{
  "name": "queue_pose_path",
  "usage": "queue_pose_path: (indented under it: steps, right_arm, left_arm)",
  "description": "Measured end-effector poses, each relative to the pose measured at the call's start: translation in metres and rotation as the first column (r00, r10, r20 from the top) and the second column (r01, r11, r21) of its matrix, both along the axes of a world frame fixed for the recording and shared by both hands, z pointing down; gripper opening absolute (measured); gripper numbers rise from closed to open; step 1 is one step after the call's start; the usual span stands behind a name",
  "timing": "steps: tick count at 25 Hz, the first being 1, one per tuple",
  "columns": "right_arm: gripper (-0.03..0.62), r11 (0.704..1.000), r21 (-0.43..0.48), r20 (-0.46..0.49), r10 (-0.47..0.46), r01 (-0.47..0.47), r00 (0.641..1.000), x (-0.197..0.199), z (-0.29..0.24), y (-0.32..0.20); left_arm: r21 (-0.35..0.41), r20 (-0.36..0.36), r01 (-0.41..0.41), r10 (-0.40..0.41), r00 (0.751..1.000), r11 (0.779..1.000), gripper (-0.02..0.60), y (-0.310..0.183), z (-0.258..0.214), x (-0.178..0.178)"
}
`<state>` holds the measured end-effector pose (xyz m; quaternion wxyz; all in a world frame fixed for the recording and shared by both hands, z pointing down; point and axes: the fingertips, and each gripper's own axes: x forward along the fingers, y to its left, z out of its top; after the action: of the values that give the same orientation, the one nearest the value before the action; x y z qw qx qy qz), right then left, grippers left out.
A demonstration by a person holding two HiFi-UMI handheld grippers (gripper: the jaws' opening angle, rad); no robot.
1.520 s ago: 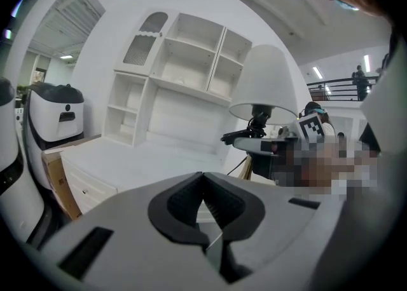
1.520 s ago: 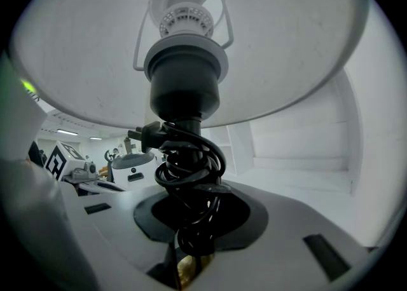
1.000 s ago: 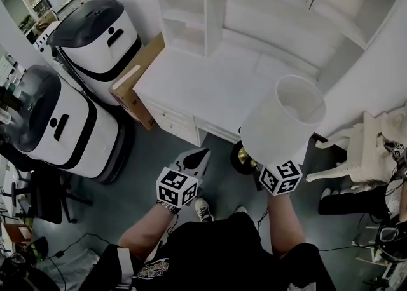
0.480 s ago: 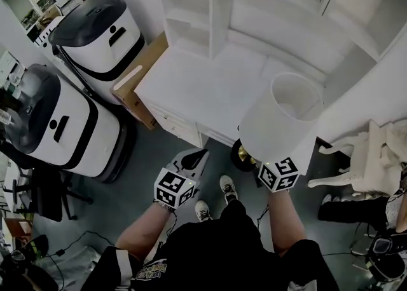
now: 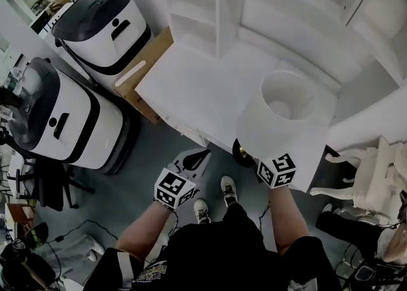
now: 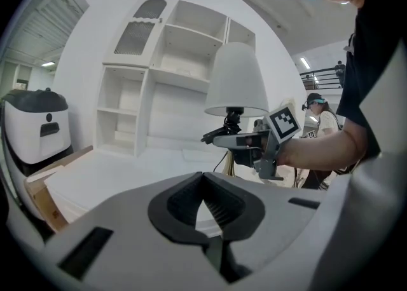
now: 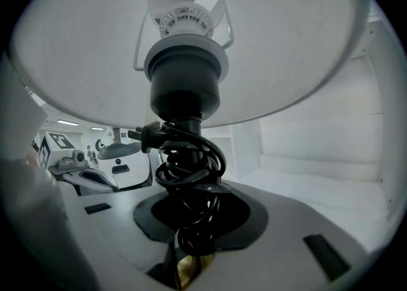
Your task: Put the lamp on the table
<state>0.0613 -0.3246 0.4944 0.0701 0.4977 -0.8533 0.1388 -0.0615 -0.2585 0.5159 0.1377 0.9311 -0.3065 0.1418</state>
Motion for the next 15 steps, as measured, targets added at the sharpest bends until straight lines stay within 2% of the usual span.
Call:
queue_pose_path:
  steps: [7,15]
  right_arm:
    - [0.112,0.999,-0.008,0.009,-0.038,0.038,0.999,0.008,0.023,-0.047]
    - [0.112,0.999,-0.011,0.027,-0.036,0.037,0.999,0.019,0.048,-0.101]
  left_arm:
    - [-0.012,0.000,0.013,-0.013,1.000,1.000,0.008,-0.040,0.021,0.014]
    - [-0.039,-0.020,0.042,-0.042,0.999,0.998,0.008,-0.078,0.035,0.029]
